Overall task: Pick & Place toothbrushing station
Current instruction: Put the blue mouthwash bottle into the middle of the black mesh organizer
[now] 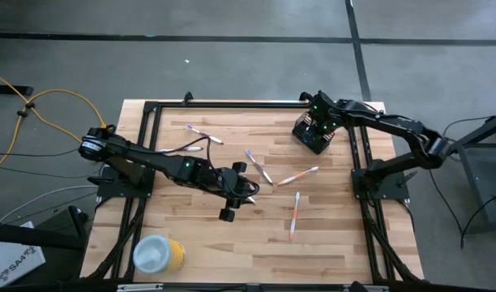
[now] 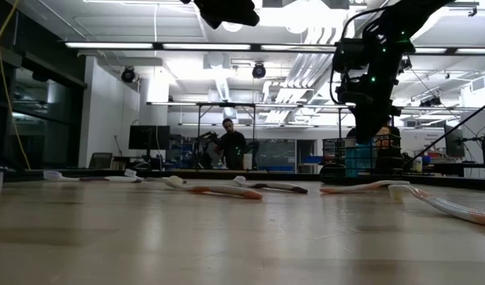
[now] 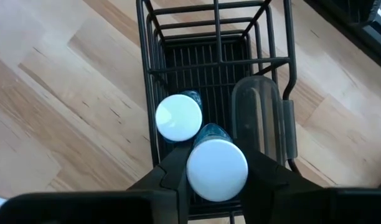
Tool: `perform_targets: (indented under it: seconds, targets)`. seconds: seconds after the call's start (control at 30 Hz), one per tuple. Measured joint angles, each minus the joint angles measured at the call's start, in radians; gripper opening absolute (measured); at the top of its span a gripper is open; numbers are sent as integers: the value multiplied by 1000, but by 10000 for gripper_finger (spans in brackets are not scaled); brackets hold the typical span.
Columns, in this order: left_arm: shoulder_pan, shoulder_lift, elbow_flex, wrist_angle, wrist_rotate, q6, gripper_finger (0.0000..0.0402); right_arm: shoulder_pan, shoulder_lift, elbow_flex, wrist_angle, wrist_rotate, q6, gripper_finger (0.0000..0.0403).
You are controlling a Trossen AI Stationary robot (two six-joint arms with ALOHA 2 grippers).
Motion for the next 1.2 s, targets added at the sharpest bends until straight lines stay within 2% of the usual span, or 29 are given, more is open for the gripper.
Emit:
perform_targets:
  seconds: [0.43, 1.2]
  targets:
    - [0, 0, 0, 0, 0, -6, 129, 0, 0, 0, -3, -30, 5, 96]
    - [-4, 0, 0, 0, 0, -8, 129, 0, 0, 0, -38, -19, 0, 107]
